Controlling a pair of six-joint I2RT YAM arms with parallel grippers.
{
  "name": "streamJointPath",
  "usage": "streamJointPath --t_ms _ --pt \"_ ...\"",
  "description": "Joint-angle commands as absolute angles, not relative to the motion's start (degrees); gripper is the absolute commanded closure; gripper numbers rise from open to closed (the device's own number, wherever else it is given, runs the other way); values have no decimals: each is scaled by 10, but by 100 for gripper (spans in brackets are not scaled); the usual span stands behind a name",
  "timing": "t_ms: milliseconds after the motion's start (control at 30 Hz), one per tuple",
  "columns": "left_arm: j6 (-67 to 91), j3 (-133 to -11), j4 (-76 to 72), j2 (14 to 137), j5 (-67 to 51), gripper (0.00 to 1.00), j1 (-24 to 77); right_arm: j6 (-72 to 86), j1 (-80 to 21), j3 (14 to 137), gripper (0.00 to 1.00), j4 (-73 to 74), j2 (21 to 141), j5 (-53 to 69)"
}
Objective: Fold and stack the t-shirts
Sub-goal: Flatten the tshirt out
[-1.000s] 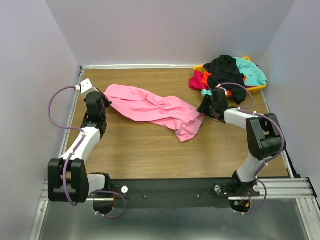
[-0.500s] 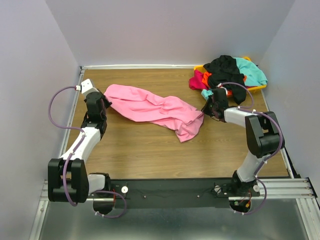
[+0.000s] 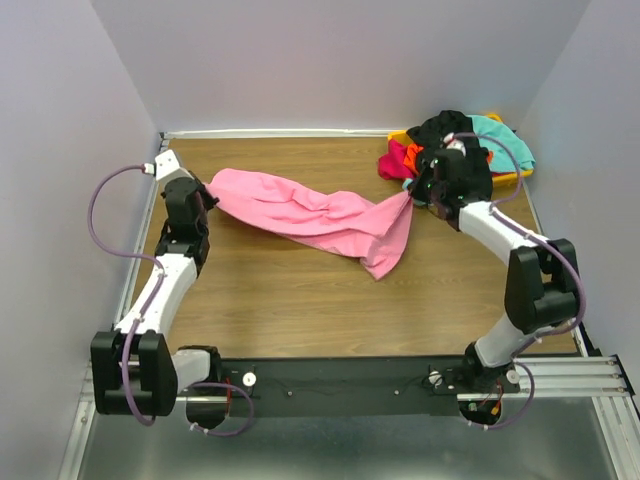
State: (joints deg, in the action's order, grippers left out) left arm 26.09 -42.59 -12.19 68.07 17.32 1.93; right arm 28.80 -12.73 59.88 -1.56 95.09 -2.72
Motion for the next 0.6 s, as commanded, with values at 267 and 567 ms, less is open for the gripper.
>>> streamJointPath --t_ms 267,567 --pt "209 -545 -77 512 193 100 11 214 -125 748 99 69 780 -84" --pt "207 -559 -39 340 157 100 12 188 -126 792 100 97 611 -26"
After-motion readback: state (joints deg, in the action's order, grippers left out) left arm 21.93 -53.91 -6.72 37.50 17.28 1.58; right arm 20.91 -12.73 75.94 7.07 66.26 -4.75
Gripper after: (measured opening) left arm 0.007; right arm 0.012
